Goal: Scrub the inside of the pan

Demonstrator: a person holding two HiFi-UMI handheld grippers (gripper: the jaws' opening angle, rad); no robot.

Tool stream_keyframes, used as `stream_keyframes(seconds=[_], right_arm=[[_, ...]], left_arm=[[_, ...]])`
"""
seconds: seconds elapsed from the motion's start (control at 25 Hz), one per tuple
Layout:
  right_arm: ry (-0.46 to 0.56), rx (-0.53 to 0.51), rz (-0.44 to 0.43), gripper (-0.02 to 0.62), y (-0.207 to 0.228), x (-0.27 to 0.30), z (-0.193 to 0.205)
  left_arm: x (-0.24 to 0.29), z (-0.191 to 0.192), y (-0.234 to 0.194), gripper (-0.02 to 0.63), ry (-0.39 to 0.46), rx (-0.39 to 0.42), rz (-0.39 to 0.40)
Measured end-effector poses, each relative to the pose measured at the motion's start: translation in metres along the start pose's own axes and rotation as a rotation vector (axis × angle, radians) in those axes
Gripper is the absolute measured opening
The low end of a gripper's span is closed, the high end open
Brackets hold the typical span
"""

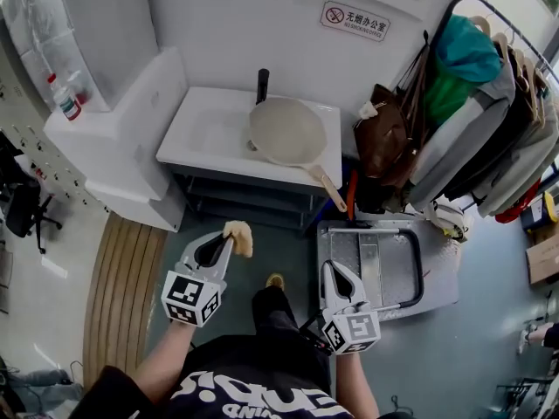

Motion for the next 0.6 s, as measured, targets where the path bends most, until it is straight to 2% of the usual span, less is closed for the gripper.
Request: stream_keyframes(seconds=[0.4, 0.6], right_arm=[[-0.017, -0.016, 0.001, 0.008, 0.105, 0.062, -0.035], [-0.025, -0.013, -0.029, 0.008, 0.152, 0.093, -0.048]], left_arm=[[0.116, -0.042, 0.004, 0.018, 0.000, 0.001, -0.012], [0.162, -0.061, 0.004, 0.018, 0.007, 0.008, -0.040]])
Point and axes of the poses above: the fingertips, and each gripper's own axes: x forward along the fingers, y to its right, z out of its underside, the point moved 2 cm from there along -x, backward along the fingers, and after that the axes turned 12 degrees about -z, right-handed, at the moved point
